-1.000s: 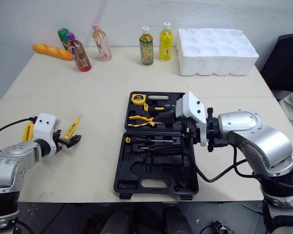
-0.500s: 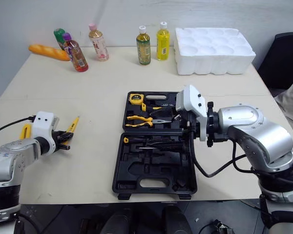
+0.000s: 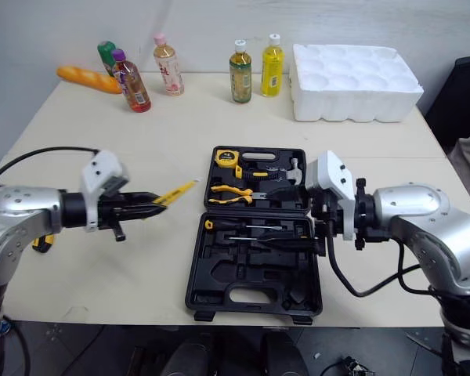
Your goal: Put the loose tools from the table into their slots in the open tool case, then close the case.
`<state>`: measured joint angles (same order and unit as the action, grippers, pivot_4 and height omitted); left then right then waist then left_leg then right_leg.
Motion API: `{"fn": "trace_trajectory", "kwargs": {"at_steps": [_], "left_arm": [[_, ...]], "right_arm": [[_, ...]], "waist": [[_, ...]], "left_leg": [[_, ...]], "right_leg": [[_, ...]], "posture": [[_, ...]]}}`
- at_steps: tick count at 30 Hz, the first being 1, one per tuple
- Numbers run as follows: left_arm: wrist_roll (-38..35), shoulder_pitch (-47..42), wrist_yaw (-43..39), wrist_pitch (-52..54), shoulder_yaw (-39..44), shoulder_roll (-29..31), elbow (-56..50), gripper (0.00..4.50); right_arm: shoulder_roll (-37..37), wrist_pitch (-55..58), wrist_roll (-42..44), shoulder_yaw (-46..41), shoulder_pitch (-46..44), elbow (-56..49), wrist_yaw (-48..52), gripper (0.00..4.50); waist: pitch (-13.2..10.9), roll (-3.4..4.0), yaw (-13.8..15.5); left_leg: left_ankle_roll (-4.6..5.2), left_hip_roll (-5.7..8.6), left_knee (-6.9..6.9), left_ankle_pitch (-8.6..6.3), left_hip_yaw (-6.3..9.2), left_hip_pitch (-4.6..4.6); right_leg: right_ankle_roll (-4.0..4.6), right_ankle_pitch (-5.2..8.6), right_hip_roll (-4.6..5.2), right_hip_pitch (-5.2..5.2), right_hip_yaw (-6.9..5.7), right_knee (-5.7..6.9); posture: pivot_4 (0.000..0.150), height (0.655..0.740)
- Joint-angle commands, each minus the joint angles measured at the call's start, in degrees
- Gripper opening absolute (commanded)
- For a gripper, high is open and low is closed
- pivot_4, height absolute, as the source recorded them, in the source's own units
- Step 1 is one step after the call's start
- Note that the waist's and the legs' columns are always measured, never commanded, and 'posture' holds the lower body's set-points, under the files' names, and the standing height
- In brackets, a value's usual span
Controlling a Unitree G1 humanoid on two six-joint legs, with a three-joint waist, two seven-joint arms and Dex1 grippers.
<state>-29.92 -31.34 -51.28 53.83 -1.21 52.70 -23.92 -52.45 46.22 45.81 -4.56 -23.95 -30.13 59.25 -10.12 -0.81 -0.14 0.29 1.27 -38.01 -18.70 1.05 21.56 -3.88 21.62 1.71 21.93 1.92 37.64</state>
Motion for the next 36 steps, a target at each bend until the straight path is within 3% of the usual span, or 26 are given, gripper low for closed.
{"fn": "trace_trajectory", "kwargs": {"at_steps": [1,5,13,24,36], "left_arm": [[2.54,-4.97,-3.71,-3.80,-6.54,-0.84,0.66,0.50],[4.44,-12.21,-10.01,-3.60,-16.30,-2.48,2.50,0.50],[13.38,-19.38,-12.98,-4.20,-29.43,-7.91,11.57,0.50],[19.26,-19.90,-15.77,-6.89,-33.84,-11.08,13.25,0.50],[21.13,-19.31,-16.84,-4.55,-34.67,-13.05,13.53,0.50]], "right_arm": [[-1.89,-0.09,0.63,-3.75,2.33,-3.40,-1.22,4.50],[-3.31,2.37,2.91,-8.93,8.27,-6.81,-4.12,4.50],[-6.69,2.50,1.72,-15.16,19.77,-10.33,-5.04,4.50],[-5.80,1.67,1.95,-16.38,24.43,-12.06,-7.88,4.50],[-6.28,-0.07,-0.06,-14.62,23.56,-10.81,-7.87,4.50]], "waist": [[0.00,0.00,-0.11],[-0.01,0.00,-0.05],[-0.03,-0.04,-0.09],[-0.04,-0.06,0.20],[-0.04,-0.06,0.25]], "left_leg": [[0.00,0.00,0.00,0.00,0.00,0.00],[0.01,-0.03,-0.01,0.01,-0.03,0.00],[0.11,-0.03,-0.13,-0.01,-0.04,0.01],[0.10,-0.03,-0.19,0.02,-0.01,0.02],[0.10,-0.03,-0.21,0.02,-0.01,0.00]], "right_leg": [[0.00,0.00,-0.01,0.01,0.00,0.02],[0.00,0.00,-0.11,0.03,0.06,0.09],[-0.05,-0.02,-0.15,-0.08,0.12,0.16],[-0.05,-0.02,-0.14,-0.08,0.09,0.18],[-0.05,-0.02,-0.15,-0.08,0.09,0.20]], "posture": [[0.150,0.7400],[0.150,0.7400],[0.150,0.7400],[0.150,0.7400],[0.150,0.7400]]}}
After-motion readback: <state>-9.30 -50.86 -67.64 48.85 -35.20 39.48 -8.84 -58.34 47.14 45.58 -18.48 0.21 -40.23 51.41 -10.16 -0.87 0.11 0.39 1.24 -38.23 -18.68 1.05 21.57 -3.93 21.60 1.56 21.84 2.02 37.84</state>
